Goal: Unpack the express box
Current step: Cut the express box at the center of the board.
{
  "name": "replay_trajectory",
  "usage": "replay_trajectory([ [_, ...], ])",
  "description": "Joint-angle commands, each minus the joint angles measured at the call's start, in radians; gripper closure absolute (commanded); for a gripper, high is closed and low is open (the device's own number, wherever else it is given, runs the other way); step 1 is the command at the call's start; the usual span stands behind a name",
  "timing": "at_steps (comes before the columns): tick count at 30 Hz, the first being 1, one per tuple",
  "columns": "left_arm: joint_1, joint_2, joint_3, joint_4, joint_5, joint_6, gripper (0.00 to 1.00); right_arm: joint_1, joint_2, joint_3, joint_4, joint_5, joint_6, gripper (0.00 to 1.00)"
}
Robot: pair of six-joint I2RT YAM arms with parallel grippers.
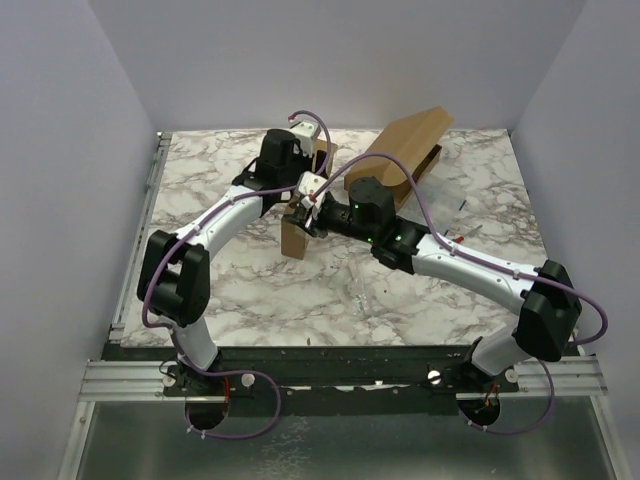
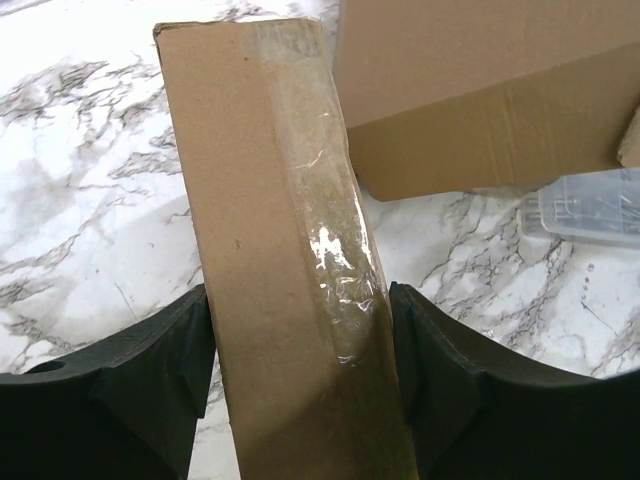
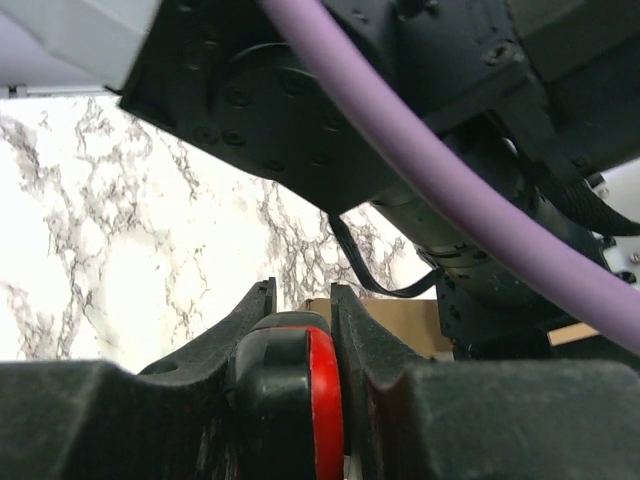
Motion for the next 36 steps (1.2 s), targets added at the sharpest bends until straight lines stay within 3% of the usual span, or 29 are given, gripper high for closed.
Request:
replay_trajectory([
  [1,0.014,0.066,0.001,-0.101,0.114,0.146,0.53,-0.003,-0.030,-0.031,-0.145,-0.060,-0.086,1.00],
  [7,0.015,0.097,-0.010,-0.131,0.146,0.173,0.60,-0.024,0.014,-0.084,-0.024,-0.055,-0.014,1.00],
  [15,0.015,0.095,-0.034,-0.133,0.159,0.197,0.67,-0.047,-0.149,-0.209,0.053,-0.043,0.108,1.00],
  [22,0.014,0.106,-0.041,-0.133,0.165,0.200,0.71,-0.067,-0.127,-0.285,0.154,-0.059,0.161,1.00],
  [25,0.015,0.112,-0.037,-0.137,0.167,0.197,0.71,-0.072,-0.079,-0.281,0.180,-0.073,0.157,1.00],
  [30,0.014,0.115,-0.039,-0.138,0.154,0.197,0.71,-0.071,-0.161,-0.303,0.184,-0.077,0.173,1.00],
  [36,0.015,0.128,-0.032,-0.143,0.169,0.186,0.71,-0.071,-0.217,-0.418,0.359,-0.011,0.189,1.00],
])
